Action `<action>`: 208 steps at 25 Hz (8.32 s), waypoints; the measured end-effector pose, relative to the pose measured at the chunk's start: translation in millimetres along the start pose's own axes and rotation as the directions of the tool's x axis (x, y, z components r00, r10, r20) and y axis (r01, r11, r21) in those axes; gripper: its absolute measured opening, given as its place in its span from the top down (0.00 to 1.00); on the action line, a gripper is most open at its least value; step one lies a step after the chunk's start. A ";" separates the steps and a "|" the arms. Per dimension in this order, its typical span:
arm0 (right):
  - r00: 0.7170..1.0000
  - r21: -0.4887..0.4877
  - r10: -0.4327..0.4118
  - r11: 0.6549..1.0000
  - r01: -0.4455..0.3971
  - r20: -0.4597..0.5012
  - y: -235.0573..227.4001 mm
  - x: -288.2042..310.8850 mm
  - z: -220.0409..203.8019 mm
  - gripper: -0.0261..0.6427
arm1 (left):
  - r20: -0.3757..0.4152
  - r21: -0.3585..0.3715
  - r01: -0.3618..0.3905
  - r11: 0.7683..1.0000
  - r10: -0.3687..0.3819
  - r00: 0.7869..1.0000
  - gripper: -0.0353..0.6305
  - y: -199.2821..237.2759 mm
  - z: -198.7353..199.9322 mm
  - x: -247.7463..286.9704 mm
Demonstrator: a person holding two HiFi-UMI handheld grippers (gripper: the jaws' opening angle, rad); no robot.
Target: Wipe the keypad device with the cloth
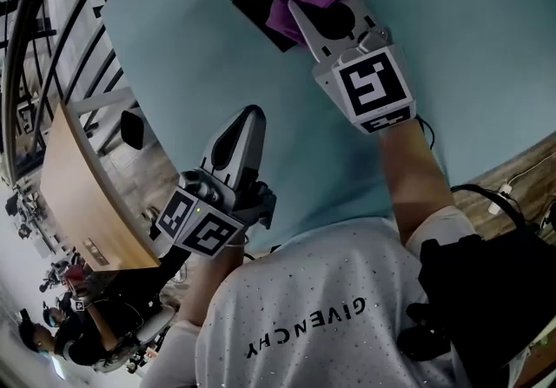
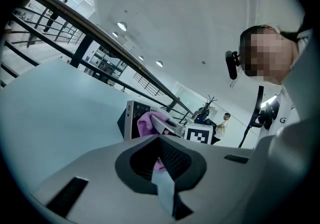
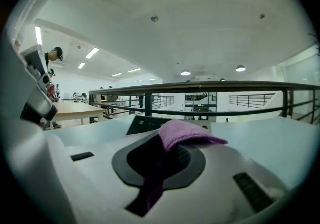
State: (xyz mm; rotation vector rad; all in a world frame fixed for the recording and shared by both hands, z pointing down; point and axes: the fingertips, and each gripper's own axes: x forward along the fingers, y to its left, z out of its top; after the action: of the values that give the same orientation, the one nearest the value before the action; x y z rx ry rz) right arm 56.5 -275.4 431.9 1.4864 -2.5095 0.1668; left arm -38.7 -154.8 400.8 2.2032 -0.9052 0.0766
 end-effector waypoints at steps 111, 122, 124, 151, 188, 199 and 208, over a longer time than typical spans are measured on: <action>0.959 -0.172 0.034 0.981 -0.085 -0.280 48.0 -21.8 -55.4 0.94 | 0.140 -0.078 0.001 0.997 0.010 0.990 0.95 -12.6 18.5 -57.5; 0.925 -0.108 -0.226 0.973 0.202 -0.306 -49.7 -44.9 -67.2 0.94 | 0.146 -0.097 0.007 0.995 0.007 0.989 0.95 -11.1 14.7 -59.4; 0.904 -0.109 -0.269 0.963 0.246 -0.333 -63.8 -50.3 -73.6 0.94 | 0.157 -0.103 0.006 0.995 0.011 0.988 0.95 -9.1 13.3 -63.6; 0.765 -0.591 -0.064 0.677 -0.439 -0.641 162.6 31.4 -2.6 0.94 | 0.233 0.000 0.087 0.996 -0.084 0.969 0.95 76.9 22.3 -168.0; 0.947 -0.619 -0.294 0.771 0.153 -0.132 60.9 37.7 187.3 0.93 | 0.274 -0.065 -0.035 0.997 0.052 0.960 0.95 102.6 13.2 -208.0; 0.935 -0.665 0.036 0.693 -0.278 -0.353 24.8 34.2 78.4 0.93 | 0.335 -0.222 -0.234 0.947 0.299 0.894 0.94 9.7 -28.2 -179.5; 0.935 -0.606 0.049 0.749 -0.267 -0.351 -59.4 14.2 69.4 0.93 | 0.341 -0.207 -0.395 0.895 0.445 0.828 0.95 -49.2 -19.9 -170.2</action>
State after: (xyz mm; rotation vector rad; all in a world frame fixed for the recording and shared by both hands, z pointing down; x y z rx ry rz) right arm 92.9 -330.5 367.3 0.8734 -2.1004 -0.3827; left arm -131.2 -18.9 331.8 1.8896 -1.5649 -0.2057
